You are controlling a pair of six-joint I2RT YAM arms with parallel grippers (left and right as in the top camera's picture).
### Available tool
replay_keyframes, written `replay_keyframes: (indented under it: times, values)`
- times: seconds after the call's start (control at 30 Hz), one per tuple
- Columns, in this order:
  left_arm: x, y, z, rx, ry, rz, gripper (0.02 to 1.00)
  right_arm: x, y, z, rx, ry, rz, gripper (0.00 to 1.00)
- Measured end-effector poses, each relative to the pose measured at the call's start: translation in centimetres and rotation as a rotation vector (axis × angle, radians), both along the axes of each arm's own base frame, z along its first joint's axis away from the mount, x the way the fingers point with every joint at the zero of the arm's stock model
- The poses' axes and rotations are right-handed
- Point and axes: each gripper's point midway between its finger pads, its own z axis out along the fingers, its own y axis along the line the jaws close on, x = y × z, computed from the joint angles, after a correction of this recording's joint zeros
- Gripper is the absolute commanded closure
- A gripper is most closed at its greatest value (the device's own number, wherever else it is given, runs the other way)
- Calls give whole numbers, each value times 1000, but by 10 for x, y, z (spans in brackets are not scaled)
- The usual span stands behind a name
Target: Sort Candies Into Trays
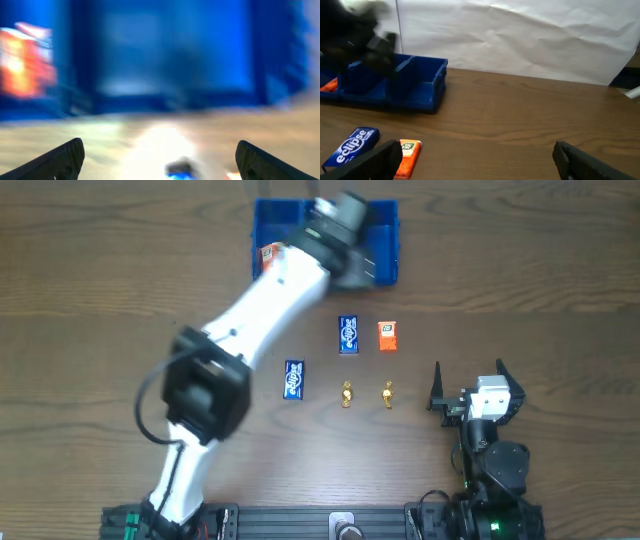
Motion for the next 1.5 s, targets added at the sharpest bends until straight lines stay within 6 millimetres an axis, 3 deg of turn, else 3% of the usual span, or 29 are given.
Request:
replay_keyframes:
  times: [0.07, 0.13, 0.3, 0.5, 0.6, 0.83, 0.93, 1.37, 1.5]
  values:
    - [-39, -41, -3, -20, 32, -30, 51, 0, 0, 0, 0, 0, 0, 3]
    - [-55, -57, -4, -37, 48, -28, 56, 0, 0, 0, 0, 0, 0, 3]
    - [-71, -76, -19, -55, 77, 2, 73, 0, 0, 0, 0, 0, 0, 3]
    - [-88, -91, -78, -26, 168, 13, 97, 0, 0, 0, 0, 0, 0, 3]
    - [-93, -91, -98, -2, 196, 24, 183, 0, 0, 0, 0, 0, 0, 3]
    - [-96, -93, -99, -20, 216, 29, 544, 0, 0, 0, 0, 0, 0, 3]
    - [-96, -94, -99, -23, 220, 35, 612, 0, 0, 0, 0, 0, 0, 3]
    - [-94, -92, -99, -15, 209, 43, 643, 0, 0, 0, 0, 0, 0, 3]
    - [-82, -84, -83, -6, 156, 50, 652, 0, 0, 0, 0, 0, 0, 3]
